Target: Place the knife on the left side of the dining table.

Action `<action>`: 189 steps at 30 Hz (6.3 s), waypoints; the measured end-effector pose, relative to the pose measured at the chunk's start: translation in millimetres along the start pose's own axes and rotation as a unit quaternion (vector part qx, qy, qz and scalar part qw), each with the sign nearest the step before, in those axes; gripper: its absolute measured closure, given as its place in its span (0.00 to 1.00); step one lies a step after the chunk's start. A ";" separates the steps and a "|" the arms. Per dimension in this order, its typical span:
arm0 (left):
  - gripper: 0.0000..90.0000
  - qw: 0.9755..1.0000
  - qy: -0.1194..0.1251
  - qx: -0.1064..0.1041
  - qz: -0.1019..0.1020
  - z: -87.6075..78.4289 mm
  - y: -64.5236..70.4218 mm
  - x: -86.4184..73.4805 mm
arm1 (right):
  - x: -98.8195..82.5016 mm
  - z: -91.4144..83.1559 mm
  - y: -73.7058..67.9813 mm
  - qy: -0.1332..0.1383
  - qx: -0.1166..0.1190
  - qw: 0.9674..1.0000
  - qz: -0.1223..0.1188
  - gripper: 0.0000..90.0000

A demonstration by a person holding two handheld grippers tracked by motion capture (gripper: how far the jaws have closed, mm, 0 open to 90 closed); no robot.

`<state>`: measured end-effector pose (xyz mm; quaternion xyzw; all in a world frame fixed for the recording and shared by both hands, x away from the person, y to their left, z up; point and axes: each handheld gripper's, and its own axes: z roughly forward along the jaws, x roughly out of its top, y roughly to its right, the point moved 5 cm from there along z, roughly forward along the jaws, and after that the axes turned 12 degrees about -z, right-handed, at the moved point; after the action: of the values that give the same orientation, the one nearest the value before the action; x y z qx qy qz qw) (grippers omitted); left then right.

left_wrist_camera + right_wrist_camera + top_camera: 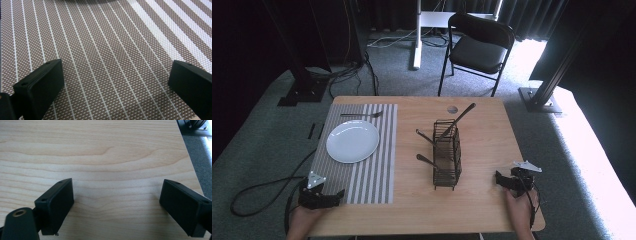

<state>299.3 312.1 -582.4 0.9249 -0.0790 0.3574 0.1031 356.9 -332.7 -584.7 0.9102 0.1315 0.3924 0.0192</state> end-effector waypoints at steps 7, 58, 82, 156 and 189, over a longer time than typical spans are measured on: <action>0.01 1.000 -0.001 -0.003 0.002 -0.3 -0.4 -0.2 | 0.0 0.0 0.0 0.000 0.000 1.000 0.000 0.13; 0.05 0.997 0.004 -0.062 0.051 -5.4 57.2 22.1 | 0.0 0.0 0.1 0.000 0.000 1.000 0.001 0.13; 0.05 0.983 0.044 -0.146 0.106 -26.5 129.0 57.2 | 0.0 0.0 0.1 0.000 0.000 1.000 0.001 0.13; 0.64 0.952 0.106 -0.268 0.099 -47.8 277.0 137.6 | -0.2 -0.2 0.6 0.001 -0.002 1.000 0.002 0.14; 0.91 0.940 0.134 -0.297 0.102 -32.7 328.9 176.0 | -0.2 -0.4 0.7 0.000 -0.002 1.000 0.003 0.15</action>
<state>334.7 -10.4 -395.4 0.7825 -0.2608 0.4472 0.3459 356.6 -333.4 -584.4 0.9104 0.1279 0.3930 0.0198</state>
